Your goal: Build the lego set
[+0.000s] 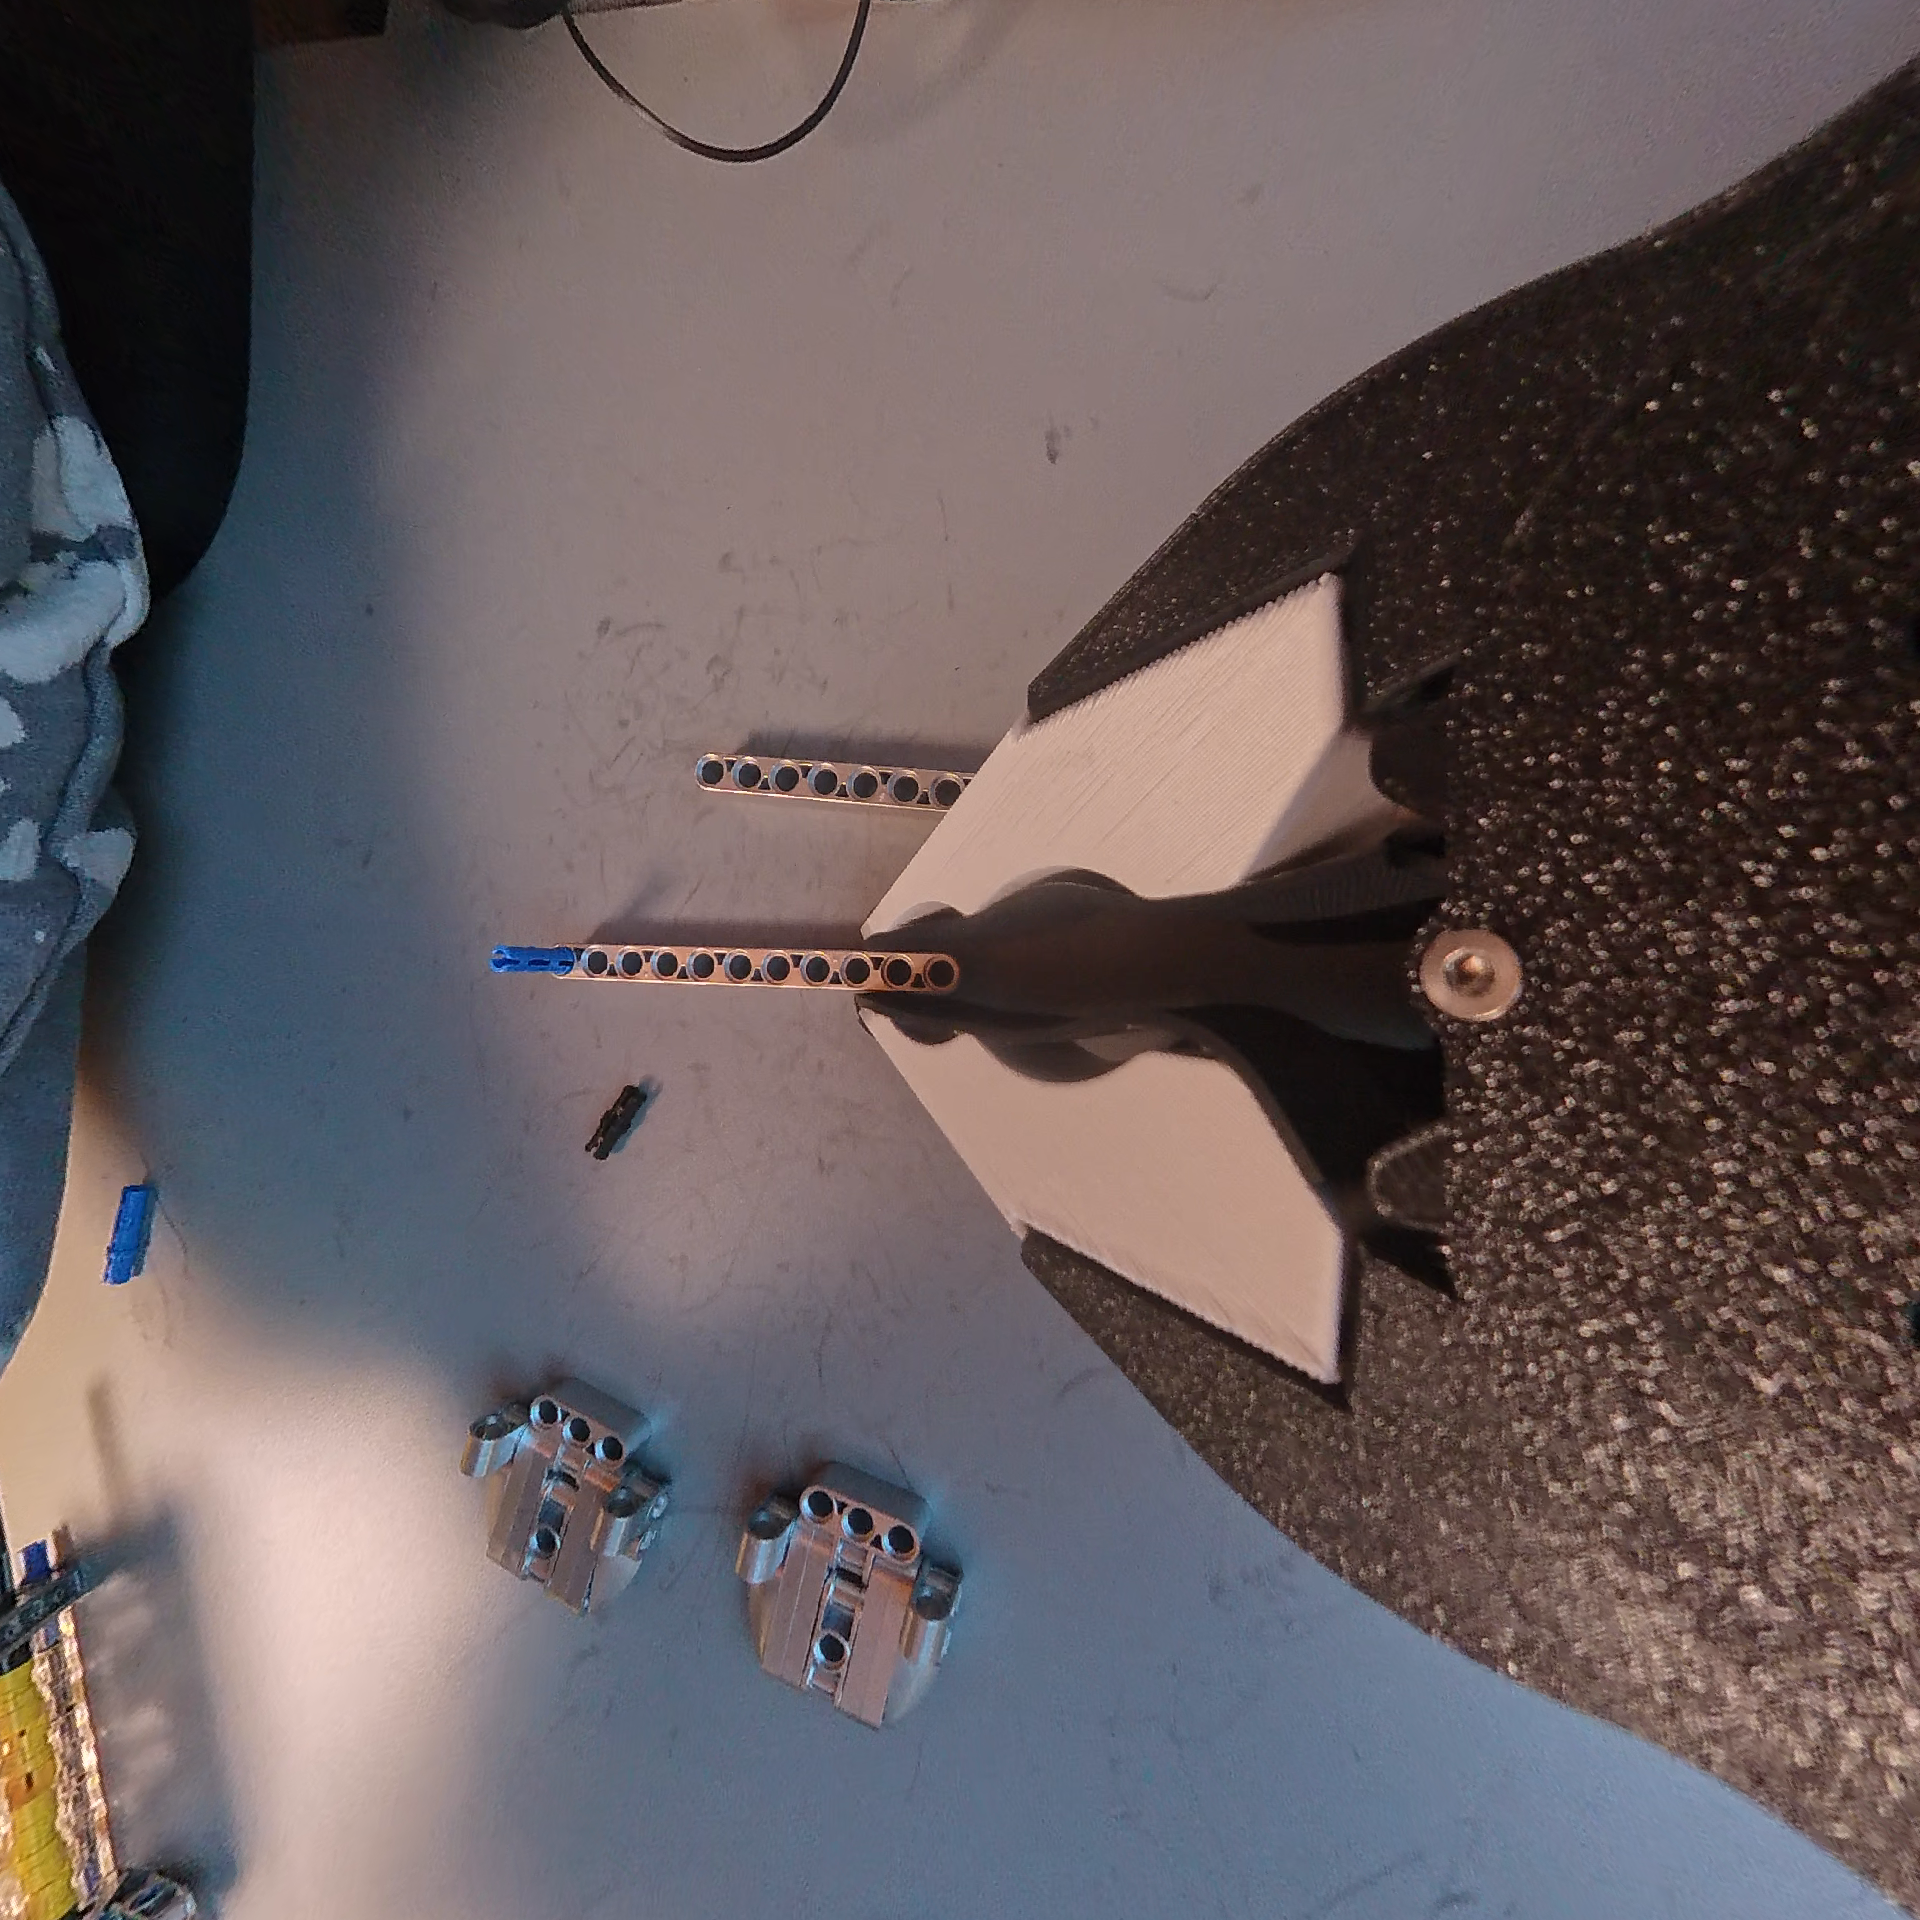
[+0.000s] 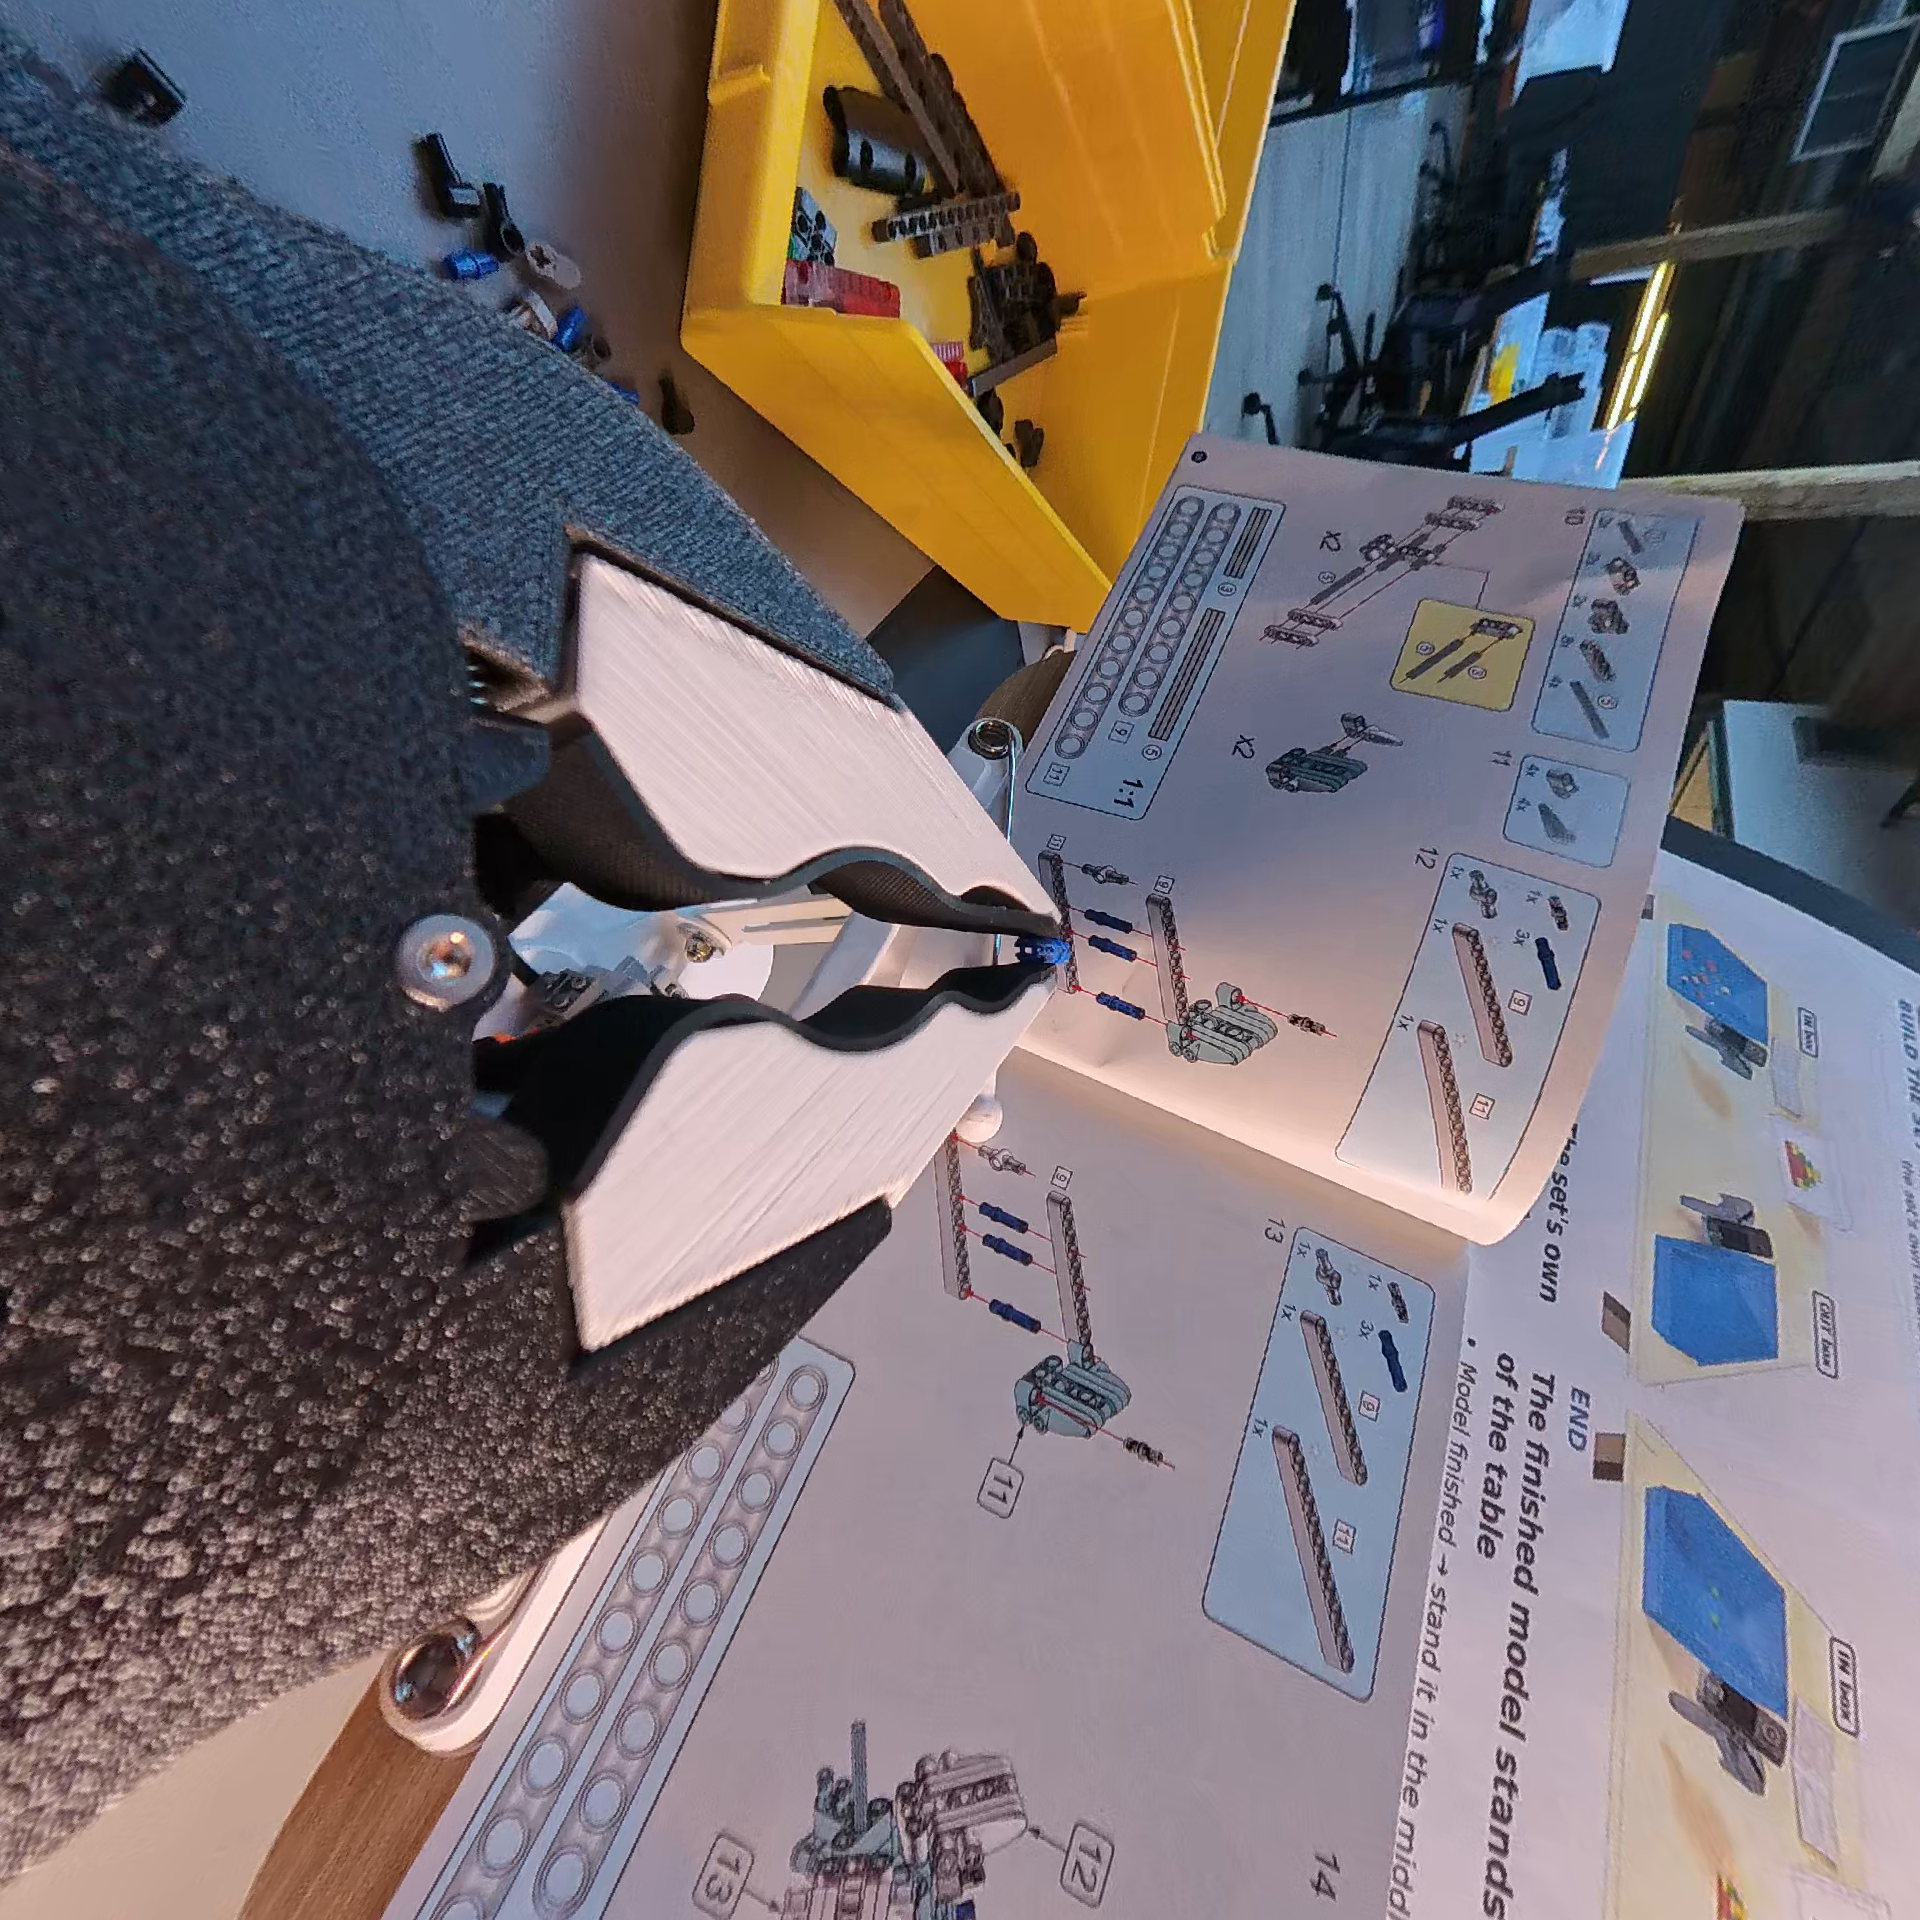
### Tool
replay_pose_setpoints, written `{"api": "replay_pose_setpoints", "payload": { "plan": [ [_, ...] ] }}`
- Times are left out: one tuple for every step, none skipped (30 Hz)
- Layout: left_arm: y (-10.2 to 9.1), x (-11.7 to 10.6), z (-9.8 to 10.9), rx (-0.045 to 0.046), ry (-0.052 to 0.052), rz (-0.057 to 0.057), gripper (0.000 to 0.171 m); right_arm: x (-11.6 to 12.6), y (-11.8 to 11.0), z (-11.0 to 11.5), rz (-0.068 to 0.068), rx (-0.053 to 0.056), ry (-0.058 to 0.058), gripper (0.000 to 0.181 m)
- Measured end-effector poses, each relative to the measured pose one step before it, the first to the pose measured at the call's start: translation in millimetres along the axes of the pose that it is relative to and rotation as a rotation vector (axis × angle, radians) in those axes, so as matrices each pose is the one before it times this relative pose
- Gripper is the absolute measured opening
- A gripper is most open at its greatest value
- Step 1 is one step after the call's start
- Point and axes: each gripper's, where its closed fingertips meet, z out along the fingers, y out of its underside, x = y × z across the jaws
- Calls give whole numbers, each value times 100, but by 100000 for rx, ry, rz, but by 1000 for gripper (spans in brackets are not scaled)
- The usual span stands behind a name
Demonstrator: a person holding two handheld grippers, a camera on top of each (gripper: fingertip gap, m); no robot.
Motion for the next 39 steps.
{"api": "replay_pose_setpoints", "payload": {
  "plan": [
    [-1,5,1,11,36,2,6,-59,-13,-14,-231,-14,-57,4],
    [-2,-1,1,12,10,37,6,-48,9,11,-232,-135,-74,4],
    [0,9,0,7,-9,58,6,-43,4,10,-57,-17,-17,4],
    [2,8,-1,-7,-15,63,6,-43,-10,15,22,-25,-146,4],
    [1,9,0,-3,-5,69,6,-8,13,31,5,-96,74,4],
    [6,-2,8,13,18,68,6,-14,7,23,6,-106,-69,4],
    [3,8,-4,12,32,52,6,-6,23,34,118,-119,-60,4],
    [-2,5,1,17,47,29,6,-10,-5,13,72,42,-18,4],
    [3,13,-4,17,47,11,6,-6,8,16,23,-49,-4,4],
    [-1,2,1,10,26,17,6,-20,-23,-15,-6,124,-40,4],
    [-1,-1,1,11,11,33,6,-50,-13,-23,-3,36,-181,4],
    [4,2,-5,4,-1,61,6,-84,13,-20,-56,-117,-202,4],
    [-1,1,1,15,-30,127,6,-81,35,-13,-164,-132,-192,4],
    [-6,0,6,17,-59,184,6,-41,60,15,-340,-148,12,4],
    [5,1,-5,5,-61,169,6,1,91,13,-291,-251,147,4],
    [-6,-6,6,8,-39,113,6,17,38,-25,112,-104,42,4],
    [-5,5,5,3,-5,28,6,-26,-21,-106,429,-60,-307,4],
    [0,0,0,-1,-6,-12,6,-151,-64,-212,72,-270,-949,4],
    [2,-4,-4,21,-58,36,6,-348,-72,-371,-814,-574,-1785,4],
    [-9,-4,8,37,-119,124,6,-574,-53,-514,-1651,-946,-2650,4],
    [1,4,-3,34,-80,88,6,-825,9,-667,-1904,-1598,-3575,4],
    [-7,-6,3,45,28,-57,6,-1146,53,-841,-1695,-2274,-4976,4],
    [4,-1,-5,1,86,-123,6,-1539,186,-985,-1309,-3317,-6748,4],
    [-2,-2,1,16,13,50,6,-1834,319,-1080,-797,-4217,-7420,3],
    [-7,-3,1,91,-18,308,6,-2104,391,-1150,-552,-4535,-7774,4],
    [3,-2,0,136,75,271,6,-2352,479,-1122,-703,-4827,-7802,3],
    [-9,1,7,31,53,189,6,-2490,574,-1014,-1465,-4956,-7246,4],
    [14,-2,-7,-87,-163,510,6,-2610,724,-839,-1868,-5544,-7052,3],
    [-3,2,-1,-116,-398,893,6,-2646,801,-594,-1468,-5681,-6830,4],
    [-1,-3,-3,-139,-478,1010,6,-2668,901,-325,-767,-5891,-7096,3],
    [-7,8,2,-140,-337,832,6,-2817,1112,-66,-69,-7052,-8785,3],
    [-3,10,-8,-71,-35,489,6,-2152,1097,203,-616,-6651,-5184,3],
    [16,7,-3,9,240,174,6,-1519,1045,338,-1622,-6286,-2273,3],
    [1,17,-5,65,381,-90,6,-1344,1027,372,-992,-6270,-2856,3],
    [11,17,-3,77,389,-178,6,-926,796,370,-114,-4719,-1886,3],
    [4,20,-10,75,362,-77,6,-620,618,314,412,-3347,-1439,3],
    [13,23,-4,66,295,-42,6,-393,503,255,619,-2938,-1016,3],
    [9,28,-10,0,298,-13,6,-157,450,175,248,-2930,-176,3],
    [18,33,-18,-30,305,38,6,-118,396,127,-222,-3193,-211,3]
  ]
}}
